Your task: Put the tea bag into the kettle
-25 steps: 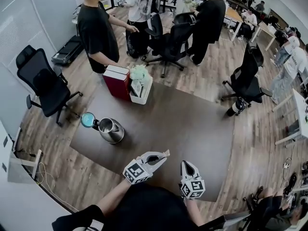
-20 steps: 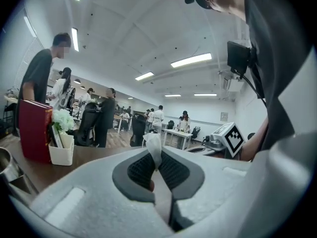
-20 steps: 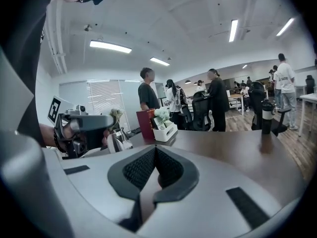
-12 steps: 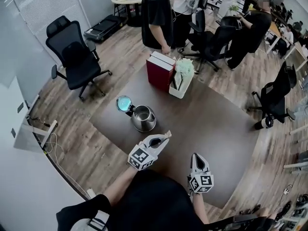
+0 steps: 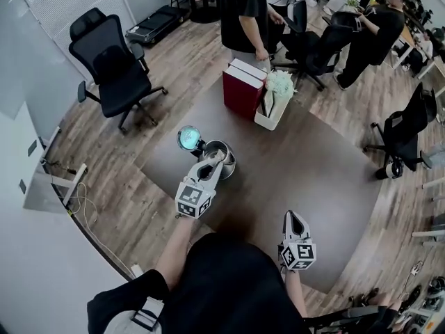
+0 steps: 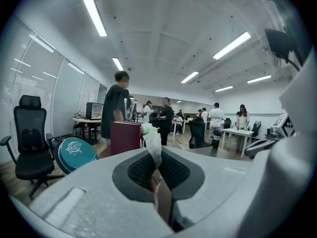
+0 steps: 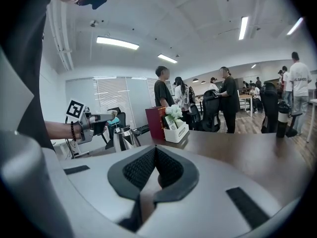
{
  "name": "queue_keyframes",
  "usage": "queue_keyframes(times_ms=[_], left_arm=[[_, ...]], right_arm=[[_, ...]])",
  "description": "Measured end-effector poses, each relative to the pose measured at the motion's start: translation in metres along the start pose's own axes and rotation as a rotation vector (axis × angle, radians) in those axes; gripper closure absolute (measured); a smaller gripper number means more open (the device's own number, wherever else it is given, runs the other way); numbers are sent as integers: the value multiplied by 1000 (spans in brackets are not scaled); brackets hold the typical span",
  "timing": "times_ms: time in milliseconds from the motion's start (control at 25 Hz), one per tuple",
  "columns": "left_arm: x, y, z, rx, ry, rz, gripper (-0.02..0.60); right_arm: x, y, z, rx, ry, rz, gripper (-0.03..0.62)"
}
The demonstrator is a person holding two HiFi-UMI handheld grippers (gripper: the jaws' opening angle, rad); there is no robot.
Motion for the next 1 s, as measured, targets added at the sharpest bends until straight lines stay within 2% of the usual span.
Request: queue_keyframes(times_ms=[240, 480, 680, 1000], left_arm=[[16, -15, 5, 28, -28, -28, 566], [32, -21, 17, 2, -77, -24, 566], [37, -23, 19, -7, -82, -23, 566], [38, -25, 26, -10, -98, -16, 566]], right_arm=[[-6, 2, 3, -9, -15, 7, 588], [-18, 2, 8, -1, -24, 41, 588], [-23, 3, 11, 7, -25, 57, 588], [-22, -1, 14, 10, -32, 45, 588]])
Point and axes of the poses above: the fingertips, and each gripper's own axes: x forward along the fingers, y to its right, z out of its underside, the point moved 10 cm from there along -x, backward along the fingers, and after that the axes turned 2 degrees about x, right-handed, at the moved point
